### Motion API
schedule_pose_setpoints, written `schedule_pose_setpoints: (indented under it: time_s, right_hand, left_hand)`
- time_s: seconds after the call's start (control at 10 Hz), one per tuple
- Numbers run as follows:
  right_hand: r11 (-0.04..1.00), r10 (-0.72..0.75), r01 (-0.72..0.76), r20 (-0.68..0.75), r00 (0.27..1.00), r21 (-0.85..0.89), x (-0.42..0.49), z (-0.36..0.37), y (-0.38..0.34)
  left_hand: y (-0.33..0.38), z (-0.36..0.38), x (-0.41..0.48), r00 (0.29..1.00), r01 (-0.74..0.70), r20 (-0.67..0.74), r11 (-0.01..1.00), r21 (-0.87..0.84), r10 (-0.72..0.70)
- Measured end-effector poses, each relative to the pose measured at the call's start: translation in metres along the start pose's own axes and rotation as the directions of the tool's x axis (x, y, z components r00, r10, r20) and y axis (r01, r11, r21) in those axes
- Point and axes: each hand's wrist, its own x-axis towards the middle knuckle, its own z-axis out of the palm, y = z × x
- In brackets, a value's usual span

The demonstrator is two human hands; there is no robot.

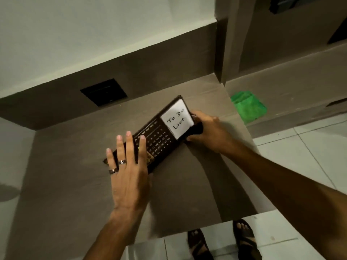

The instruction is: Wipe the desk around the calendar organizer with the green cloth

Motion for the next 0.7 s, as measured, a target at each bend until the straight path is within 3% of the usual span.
schedule_pose_setpoints:
  time_s: [0.2, 0.3, 0.7]
  right_hand:
    - [0.994, 0.076, -0.085, -0.134, 0.988, -0.062, -0.004, 0.029, -0.014]
    - [0.988, 0.104, -0.121, -0.162, 0.981, -0.095, -0.001, 0.039, -0.018]
    - [0.962, 0.273, -0.267, -0.136, 0.952, 0.062, 0.009, 0.039, -0.027]
  left_hand:
    - [-0.05, 0.011, 0.041, 0.998, 0.04, -0.041, 0.999, 0.013, -0.04]
    - [-0.067, 0.016, 0.06, 0.997, -0.022, -0.071, 1.0, 0.017, 0.023]
    - [-0.085, 0.016, 0.078, 0.991, -0.07, -0.108, 0.996, 0.057, 0.075]
